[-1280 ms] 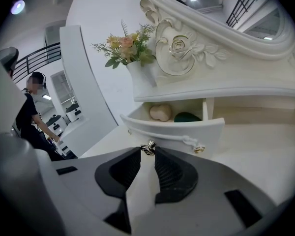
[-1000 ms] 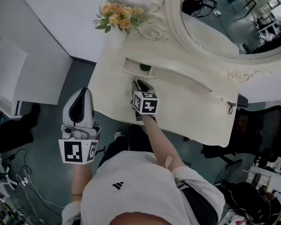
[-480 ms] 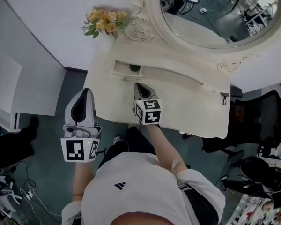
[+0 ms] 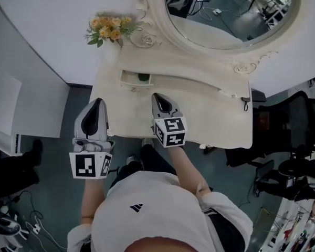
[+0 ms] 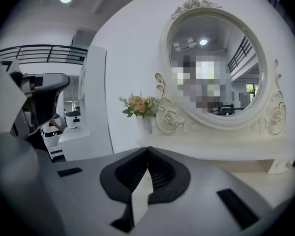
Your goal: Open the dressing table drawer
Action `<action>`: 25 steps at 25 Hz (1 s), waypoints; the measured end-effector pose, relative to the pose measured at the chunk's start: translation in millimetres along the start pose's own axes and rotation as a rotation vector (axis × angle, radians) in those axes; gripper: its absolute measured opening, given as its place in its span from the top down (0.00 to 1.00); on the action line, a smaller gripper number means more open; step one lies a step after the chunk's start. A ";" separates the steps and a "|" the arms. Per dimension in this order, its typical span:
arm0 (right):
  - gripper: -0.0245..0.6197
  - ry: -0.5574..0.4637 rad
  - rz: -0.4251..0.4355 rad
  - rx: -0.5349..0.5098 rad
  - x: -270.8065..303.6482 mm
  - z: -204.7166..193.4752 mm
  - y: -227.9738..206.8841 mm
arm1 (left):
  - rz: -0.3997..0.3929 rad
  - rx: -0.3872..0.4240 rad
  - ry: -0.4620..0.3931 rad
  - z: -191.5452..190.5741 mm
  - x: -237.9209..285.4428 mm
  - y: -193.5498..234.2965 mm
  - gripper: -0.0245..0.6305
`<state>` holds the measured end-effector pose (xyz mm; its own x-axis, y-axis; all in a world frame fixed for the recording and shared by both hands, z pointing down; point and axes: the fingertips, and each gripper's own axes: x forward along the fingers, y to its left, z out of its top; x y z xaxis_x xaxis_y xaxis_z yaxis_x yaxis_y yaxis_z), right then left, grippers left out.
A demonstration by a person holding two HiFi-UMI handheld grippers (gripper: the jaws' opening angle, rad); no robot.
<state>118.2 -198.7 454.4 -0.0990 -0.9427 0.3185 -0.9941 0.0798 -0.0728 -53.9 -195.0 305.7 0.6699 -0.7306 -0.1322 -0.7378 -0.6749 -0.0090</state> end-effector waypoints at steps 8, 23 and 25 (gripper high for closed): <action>0.96 -0.085 -0.034 -0.032 -33.1 28.6 -3.6 | -0.050 0.003 -0.003 2.1 3.1 -13.7 0.95; 0.98 -0.248 -0.094 -0.101 -99.2 82.2 -4.6 | -0.102 0.008 -0.032 14.3 1.3 -34.0 0.95; 0.98 -0.269 -0.098 -0.110 -107.7 87.9 -3.8 | -0.105 0.007 -0.032 14.9 0.7 -36.3 0.95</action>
<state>136.5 -125.9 337.3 -0.0018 -0.9984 0.0566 -0.9986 0.0048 0.0530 -27.9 -169.4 291.2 0.7407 -0.6522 -0.1614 -0.6644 -0.7467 -0.0318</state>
